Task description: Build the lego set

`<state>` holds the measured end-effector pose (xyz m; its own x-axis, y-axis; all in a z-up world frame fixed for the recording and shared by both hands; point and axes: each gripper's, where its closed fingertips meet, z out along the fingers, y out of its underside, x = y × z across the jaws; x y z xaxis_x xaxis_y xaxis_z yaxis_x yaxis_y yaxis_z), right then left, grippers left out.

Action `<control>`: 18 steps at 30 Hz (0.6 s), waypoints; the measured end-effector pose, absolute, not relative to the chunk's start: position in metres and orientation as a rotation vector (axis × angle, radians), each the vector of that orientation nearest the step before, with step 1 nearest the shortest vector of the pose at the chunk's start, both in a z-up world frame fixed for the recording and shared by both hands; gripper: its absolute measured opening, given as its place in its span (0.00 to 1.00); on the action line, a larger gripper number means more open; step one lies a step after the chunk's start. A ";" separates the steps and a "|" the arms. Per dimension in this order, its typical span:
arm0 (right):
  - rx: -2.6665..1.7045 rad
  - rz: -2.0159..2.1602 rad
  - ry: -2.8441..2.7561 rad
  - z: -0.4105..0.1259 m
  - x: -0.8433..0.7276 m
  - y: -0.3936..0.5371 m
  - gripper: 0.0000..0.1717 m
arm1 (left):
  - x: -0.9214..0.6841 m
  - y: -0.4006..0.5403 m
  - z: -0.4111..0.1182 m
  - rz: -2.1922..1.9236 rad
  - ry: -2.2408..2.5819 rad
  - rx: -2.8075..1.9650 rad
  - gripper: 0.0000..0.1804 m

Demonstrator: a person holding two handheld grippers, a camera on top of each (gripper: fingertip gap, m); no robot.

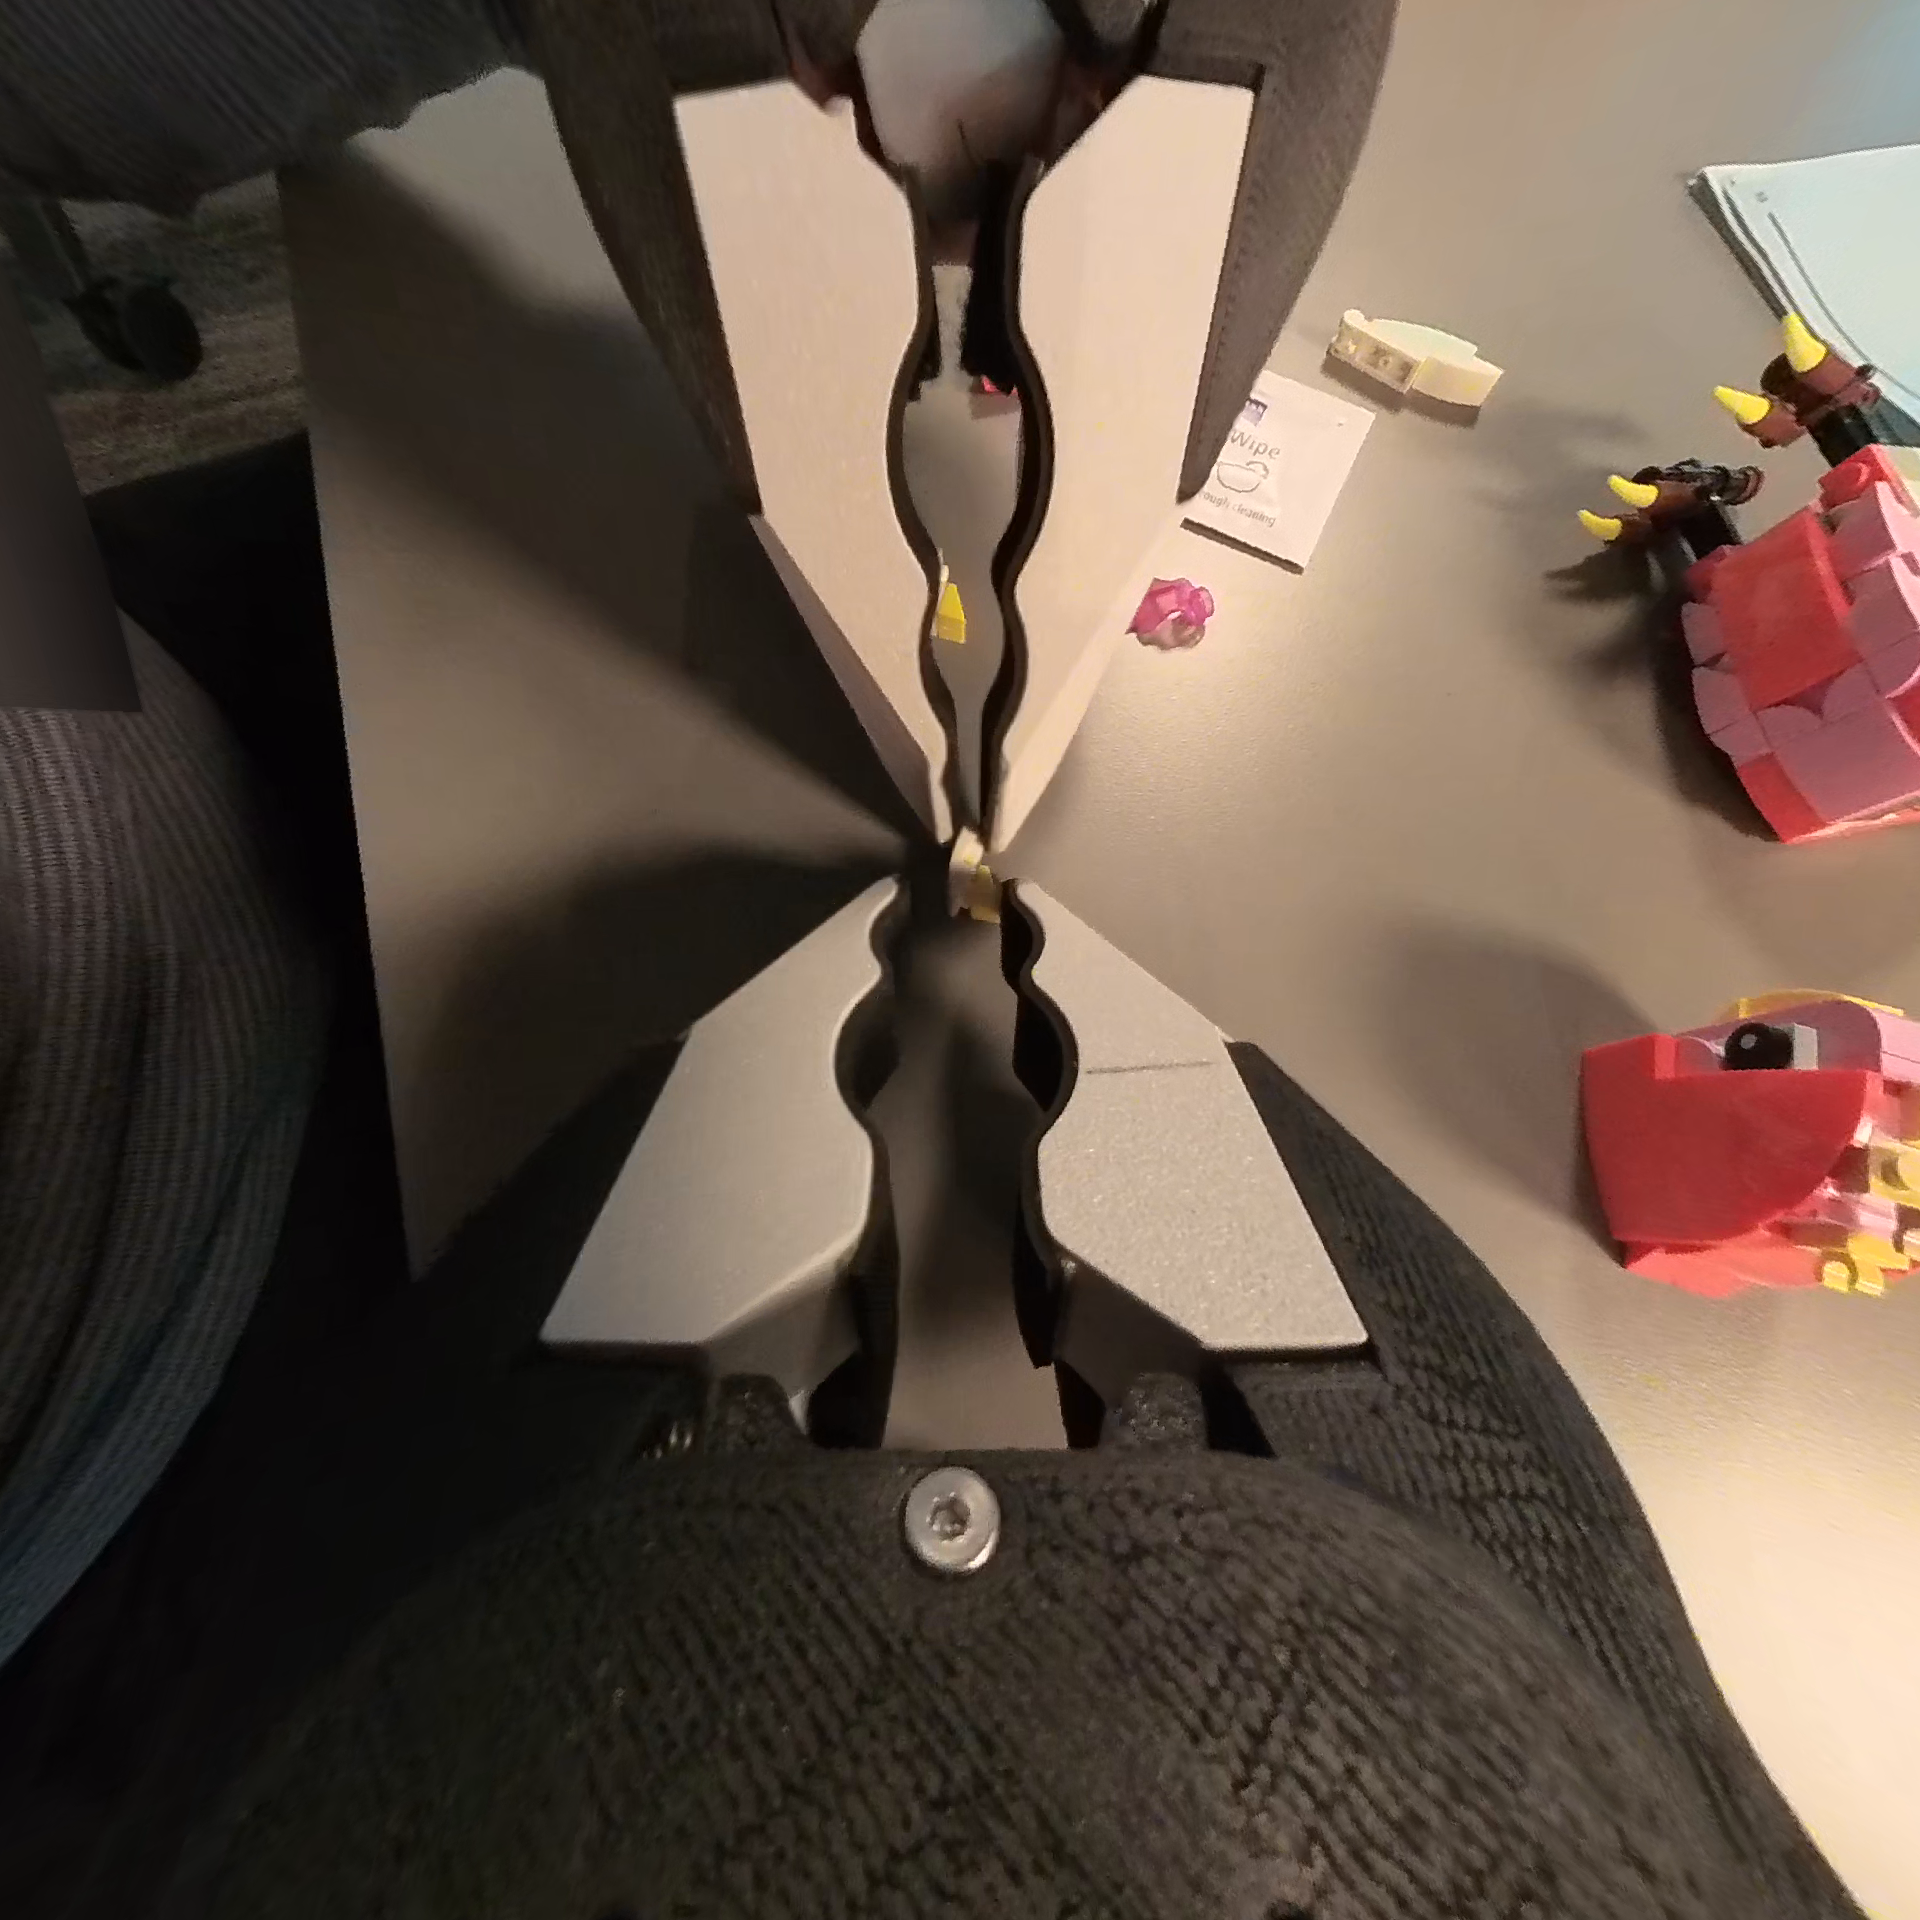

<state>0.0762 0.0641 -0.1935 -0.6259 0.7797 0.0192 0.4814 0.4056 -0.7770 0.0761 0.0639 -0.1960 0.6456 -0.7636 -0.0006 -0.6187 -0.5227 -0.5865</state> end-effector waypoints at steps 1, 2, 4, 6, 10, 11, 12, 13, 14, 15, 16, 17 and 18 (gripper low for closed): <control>-1.086 1.066 -2.279 -0.194 0.076 0.065 0.07 | 0.076 0.064 -0.196 -0.332 1.073 -2.305 0.01; -1.080 1.050 -2.271 -0.194 0.075 0.066 0.05 | 0.076 0.065 -0.196 -0.312 1.075 -2.291 0.01; -1.045 1.012 -2.260 -0.194 0.076 0.066 0.04 | 0.076 0.065 -0.196 -0.255 1.078 -2.256 0.01; -0.986 0.964 -2.251 -0.193 0.076 0.065 0.04 | 0.077 0.063 -0.196 -0.205 1.069 -2.228 0.01; -0.811 0.824 -2.214 -0.191 0.078 0.061 0.03 | 0.078 0.059 -0.195 -0.098 1.048 -2.154 0.01; -0.776 0.795 -2.211 -0.191 0.079 0.060 0.03 | 0.079 0.058 -0.195 -0.066 1.051 -2.133 0.01; -0.753 0.776 -2.211 -0.191 0.079 0.059 0.03 | 0.080 0.057 -0.194 -0.034 1.055 -2.114 0.01; -0.743 0.764 -2.211 -0.191 0.079 0.058 0.03 | 0.080 0.057 -0.194 -0.005 1.056 -2.099 0.01; -0.734 0.756 -2.210 -0.191 0.078 0.058 0.03 | 0.080 0.056 -0.194 0.022 1.058 -2.085 0.01; -0.720 0.745 -2.209 -0.191 0.078 0.057 0.03 | 0.079 0.056 -0.193 0.048 1.062 -2.069 0.01; -0.698 0.728 -2.209 -0.191 0.078 0.057 0.03 | 0.079 0.055 -0.193 0.074 1.069 -2.053 0.01; -0.669 0.704 -2.213 -0.191 0.079 0.056 0.03 | 0.080 0.055 -0.193 0.103 1.081 -2.037 0.01; -0.635 0.676 -2.219 -0.191 0.079 0.056 0.03 | 0.080 0.054 -0.193 0.137 1.096 -2.021 0.01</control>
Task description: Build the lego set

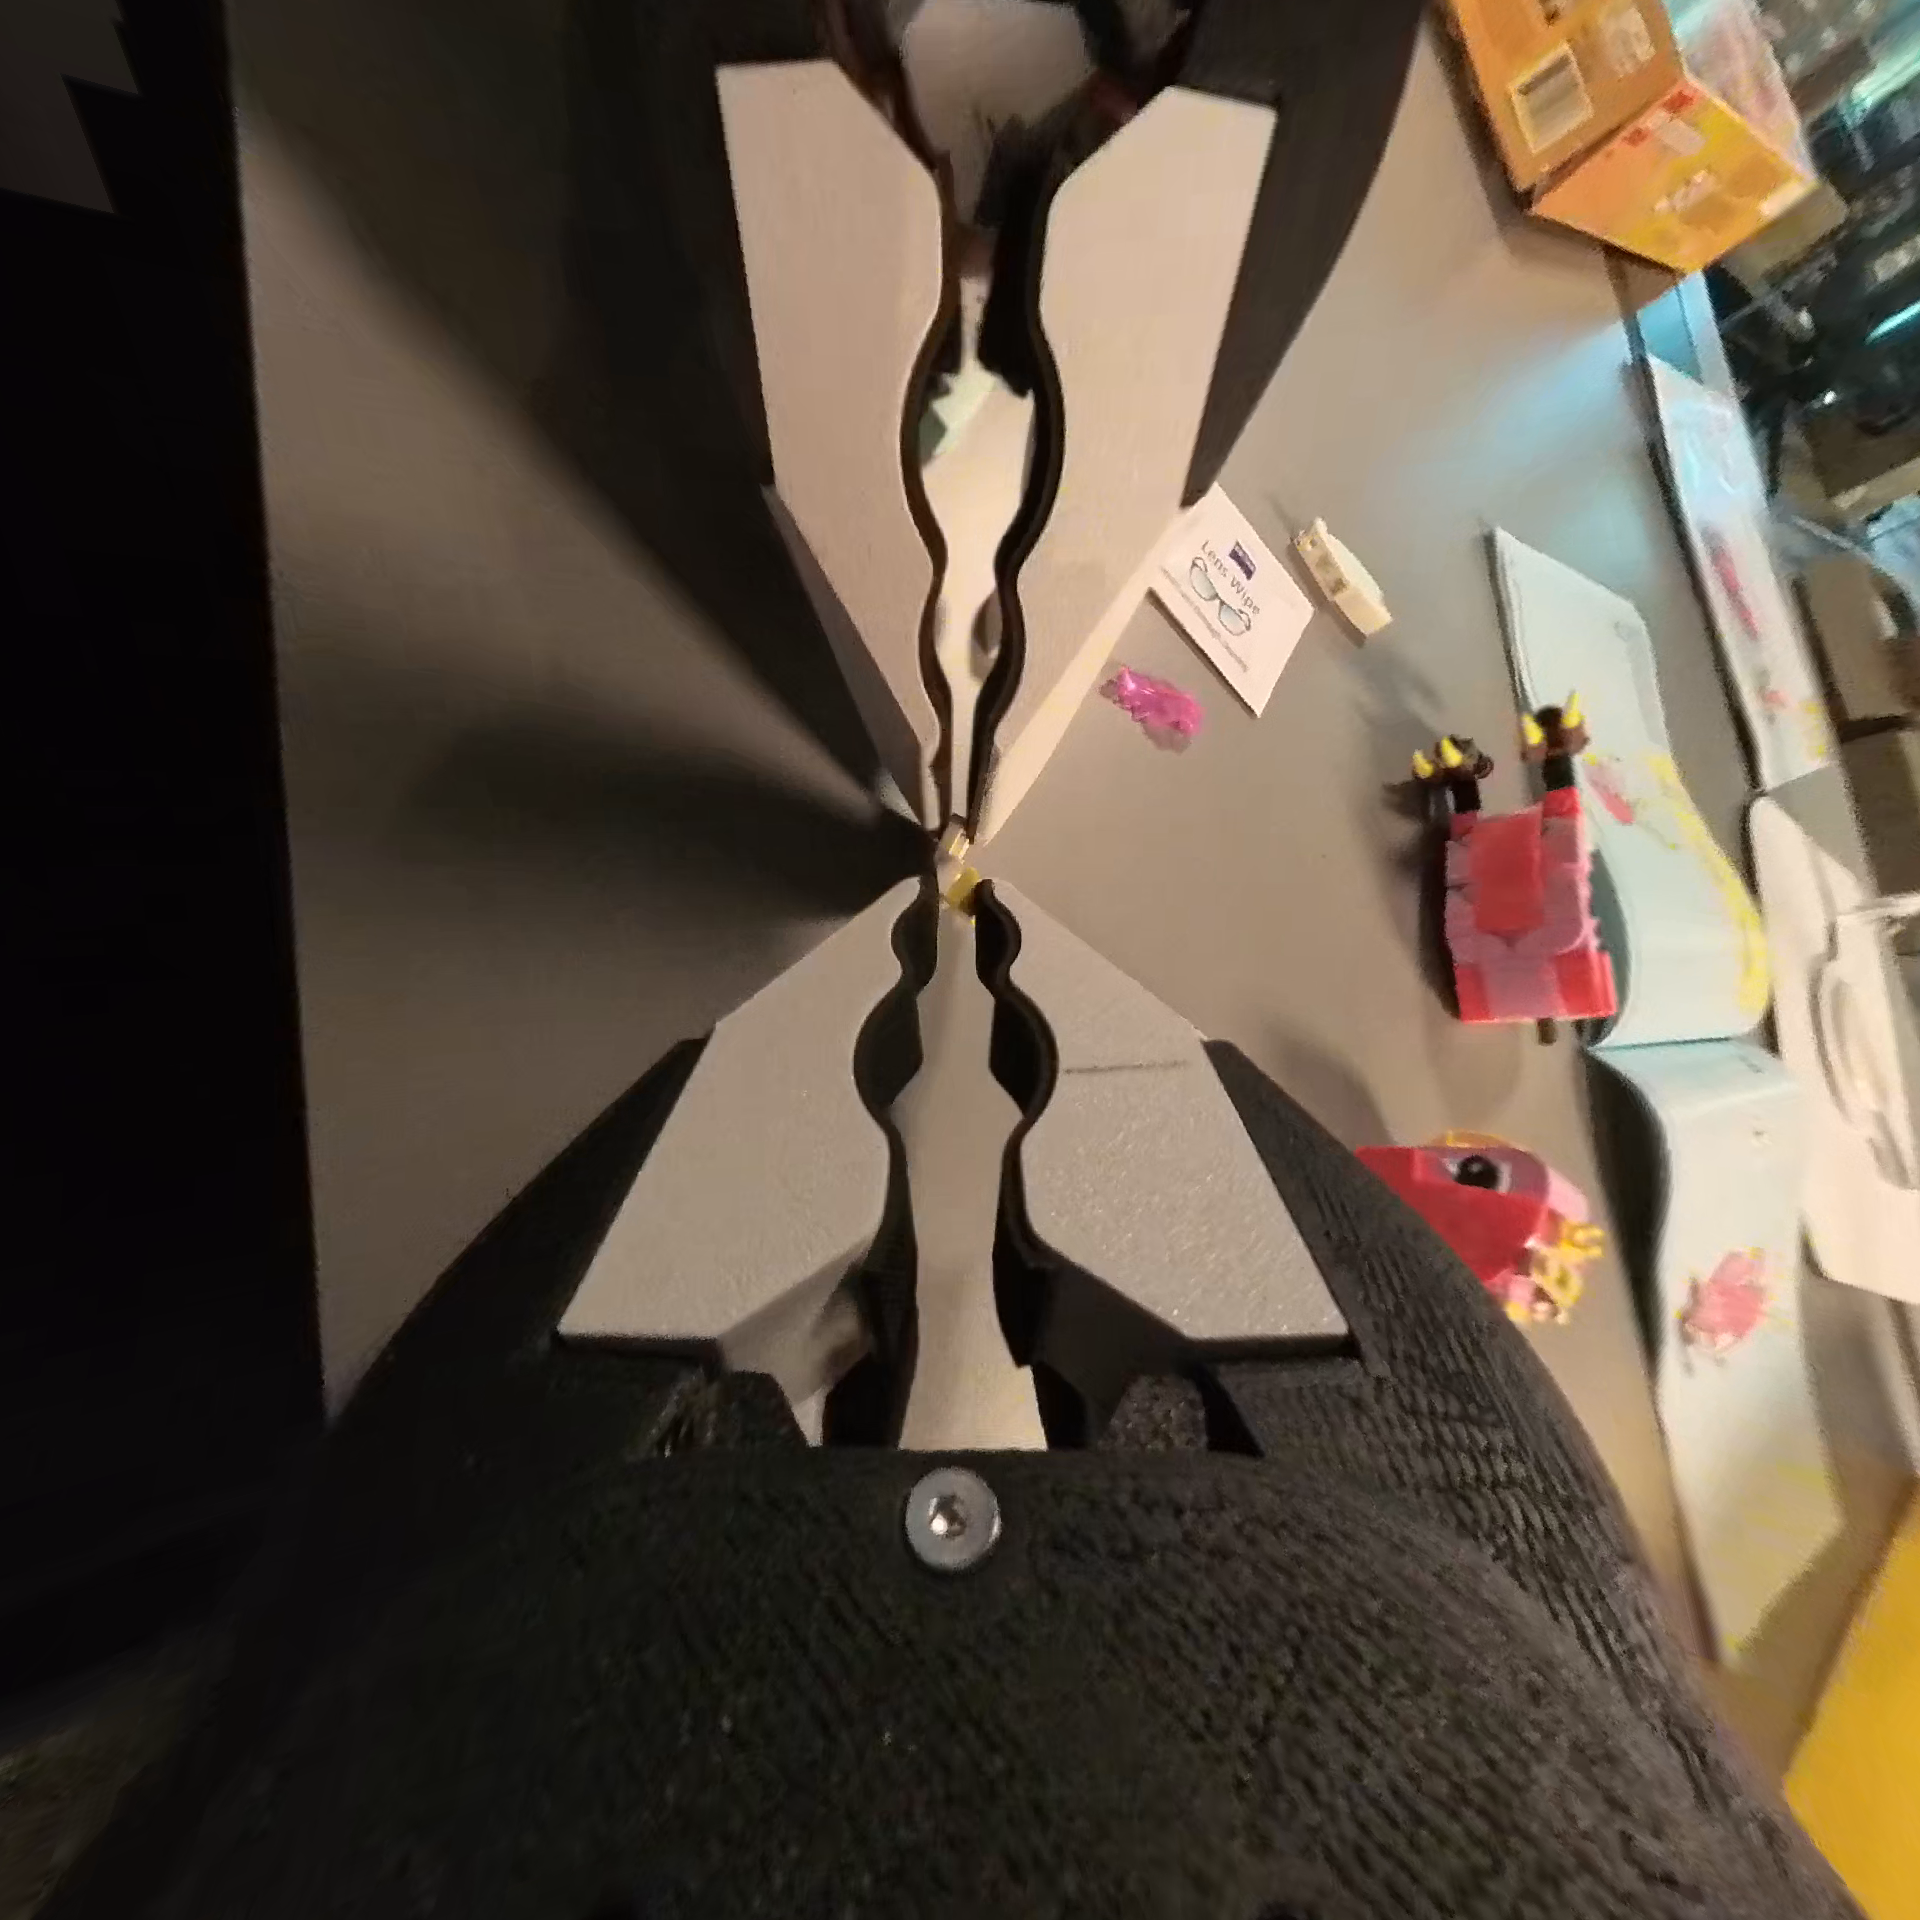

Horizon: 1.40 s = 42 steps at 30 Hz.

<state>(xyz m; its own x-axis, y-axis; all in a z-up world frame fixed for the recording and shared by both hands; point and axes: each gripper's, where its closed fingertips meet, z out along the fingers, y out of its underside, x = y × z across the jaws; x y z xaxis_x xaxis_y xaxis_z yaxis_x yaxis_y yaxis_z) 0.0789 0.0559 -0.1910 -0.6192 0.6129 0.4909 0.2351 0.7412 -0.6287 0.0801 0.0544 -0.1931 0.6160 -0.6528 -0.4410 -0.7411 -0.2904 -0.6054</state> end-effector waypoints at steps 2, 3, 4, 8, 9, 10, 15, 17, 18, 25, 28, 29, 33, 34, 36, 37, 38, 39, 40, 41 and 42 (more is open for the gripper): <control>-0.572 0.623 -2.230 -0.191 0.079 0.056 0.03 | 0.080 0.054 -0.193 0.217 1.126 -1.988 0.01; -0.551 0.605 -2.238 -0.191 0.078 0.056 0.03 | 0.080 0.054 -0.192 0.249 1.136 -1.976 0.01; -0.536 0.595 -2.248 -0.191 0.078 0.057 0.03 | 0.080 0.055 -0.192 0.272 1.143 -1.967 0.01; -0.513 0.633 -2.276 -0.188 0.078 0.058 0.03 | 0.079 0.056 -0.189 0.368 1.172 -1.914 0.01; -0.517 0.658 -2.286 -0.187 0.078 0.057 0.02 | 0.079 0.056 -0.188 0.386 1.175 -1.902 0.01; -0.513 0.671 -2.287 -0.187 0.078 0.057 0.02 | 0.079 0.057 -0.187 0.404 1.175 -1.892 0.01; -0.481 0.665 -2.308 -0.188 0.077 0.058 0.02 | 0.078 0.058 -0.188 0.441 1.185 -1.886 0.01; -0.485 0.685 -2.321 -0.189 0.078 0.058 0.02 | 0.079 0.057 -0.189 0.441 1.185 -1.884 0.01; -0.483 0.691 -2.327 -0.189 0.078 0.058 0.02 | 0.079 0.058 -0.189 0.443 1.185 -1.886 0.01; -0.661 0.843 -2.300 -0.186 0.079 0.059 0.19 | 0.077 0.058 -0.193 0.183 1.011 -2.062 0.01; -0.767 0.988 -2.157 -0.169 0.073 0.069 0.21 | 0.072 0.059 -0.195 0.082 0.919 -2.138 0.01; -0.787 1.020 -2.099 -0.164 0.070 0.073 0.21 | 0.073 0.059 -0.195 0.041 0.893 -2.150 0.01; -0.808 1.039 -1.883 -0.145 0.060 0.091 0.21 | 0.069 0.062 -0.195 -0.011 0.830 -2.192 0.01; -0.803 1.033 -1.828 -0.139 0.057 0.095 0.21 | 0.068 0.063 -0.195 -0.012 0.816 -2.200 0.01; -0.787 1.017 -1.693 -0.125 0.053 0.105 0.20 | 0.067 0.065 -0.195 -0.028 0.789 -2.214 0.02; -0.775 1.013 -1.608 -0.116 0.051 0.110 0.18 | 0.066 0.066 -0.195 -0.034 0.772 -2.219 0.03; -0.764 1.017 -1.521 -0.106 0.051 0.115 0.15 | 0.065 0.067 -0.195 -0.039 0.751 -2.224 0.05; -0.757 1.025 -1.440 -0.097 0.052 0.120 0.13 | 0.063 0.068 -0.194 -0.050 0.732 -2.230 0.07; -0.759 1.030 -1.374 -0.091 0.053 0.124 0.12 | 0.063 0.068 -0.194 -0.065 0.717 -2.234 0.09; -0.768 1.033 -1.339 -0.087 0.054 0.128 0.12 | 0.062 0.068 -0.194 -0.077 0.704 -2.236 0.10; -0.782 1.035 -1.326 -0.087 0.054 0.131 0.12 | 0.062 0.069 -0.194 -0.082 0.696 -2.235 0.11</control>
